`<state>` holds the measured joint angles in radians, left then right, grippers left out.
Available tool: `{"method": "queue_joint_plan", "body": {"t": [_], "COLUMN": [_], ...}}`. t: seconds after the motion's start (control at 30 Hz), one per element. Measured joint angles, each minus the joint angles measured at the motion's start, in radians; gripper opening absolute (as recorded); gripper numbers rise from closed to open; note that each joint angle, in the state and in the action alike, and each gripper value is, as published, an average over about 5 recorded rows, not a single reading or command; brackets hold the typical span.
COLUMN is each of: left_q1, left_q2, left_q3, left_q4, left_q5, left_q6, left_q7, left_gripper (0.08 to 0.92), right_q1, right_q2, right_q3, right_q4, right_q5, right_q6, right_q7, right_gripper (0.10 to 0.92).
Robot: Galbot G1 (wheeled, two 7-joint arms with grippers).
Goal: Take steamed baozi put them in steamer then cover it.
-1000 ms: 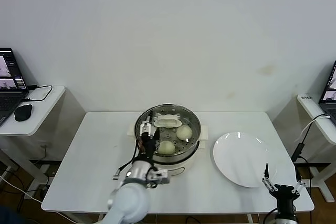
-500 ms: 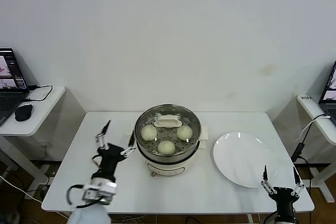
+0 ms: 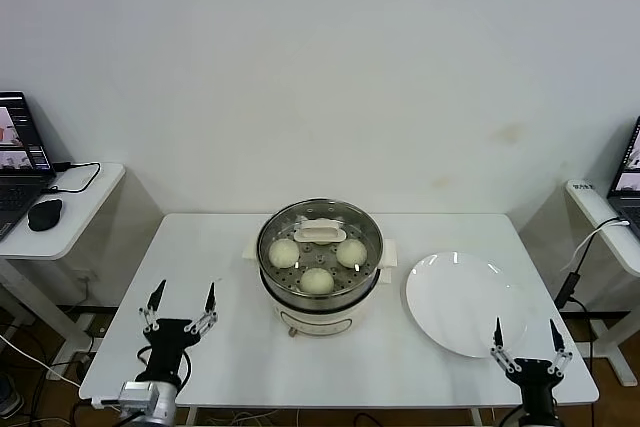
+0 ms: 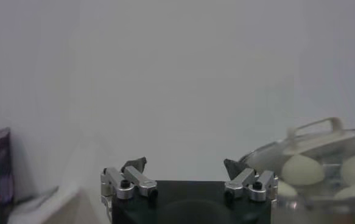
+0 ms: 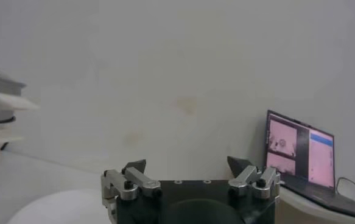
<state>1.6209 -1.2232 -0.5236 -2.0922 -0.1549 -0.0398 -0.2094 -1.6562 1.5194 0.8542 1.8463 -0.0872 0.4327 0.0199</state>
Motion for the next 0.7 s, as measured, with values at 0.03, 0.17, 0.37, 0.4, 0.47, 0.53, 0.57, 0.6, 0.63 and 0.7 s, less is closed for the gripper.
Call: {"method": "queue_joint_plan", "body": {"t": [0.03,0.17,0.37,0.4,0.47,0.53,0.57,0.6,0.63,0.7], "left_q1": [0.005,0.023,0.045,0.047,0.049,0.051,0.052,0.054,0.055,0.057], "left_q2": [0.000,-0.003,-0.007,-0.008,-0.009,-0.010,-0.010,-0.011,-0.012,-0.015], "left_q3": [-0.003,-0.017,-0.033,-0.035,-0.037,-0.039,-0.040,-0.040,-0.040,-0.040], "left_q4": [0.006,0.028,0.047,0.050,0.055,0.059,0.060,0.061,0.062,0.065], "left_q5": [-0.013,-0.052,-0.086,-0.090,-0.097,-0.103,-0.105,-0.107,-0.108,-0.111], "left_q6": [-0.009,-0.038,-0.054,-0.054,-0.055,-0.055,-0.055,-0.056,-0.056,-0.056], "left_q7": [0.002,0.013,0.018,0.019,0.021,0.024,0.026,0.027,0.029,0.030], "left_gripper": [0.823,0.823,0.823,0.823,0.823,0.823,0.823,0.823,0.823,0.823], "right_q1": [-0.002,-0.008,-0.009,-0.009,-0.008,-0.008,-0.008,-0.008,-0.008,-0.007], "right_q2": [-0.001,-0.009,-0.023,-0.024,-0.026,-0.026,-0.026,-0.026,-0.026,-0.025], "right_q3": [-0.002,-0.008,-0.010,-0.011,-0.013,-0.016,-0.017,-0.017,-0.018,-0.019], "right_q4": [0.002,0.009,0.019,0.019,0.021,0.023,0.024,0.026,0.027,0.028], "right_q5": [0.001,0.010,0.023,0.025,0.027,0.028,0.029,0.030,0.030,0.031], "right_q6": [-0.002,-0.010,-0.023,-0.024,-0.027,-0.028,-0.029,-0.030,-0.030,-0.030], "right_q7": [-0.003,-0.017,-0.033,-0.035,-0.038,-0.040,-0.041,-0.042,-0.043,-0.044], "right_gripper": [0.822,0.823,0.822,0.823,0.823,0.823,0.823,0.823,0.823,0.822]}}
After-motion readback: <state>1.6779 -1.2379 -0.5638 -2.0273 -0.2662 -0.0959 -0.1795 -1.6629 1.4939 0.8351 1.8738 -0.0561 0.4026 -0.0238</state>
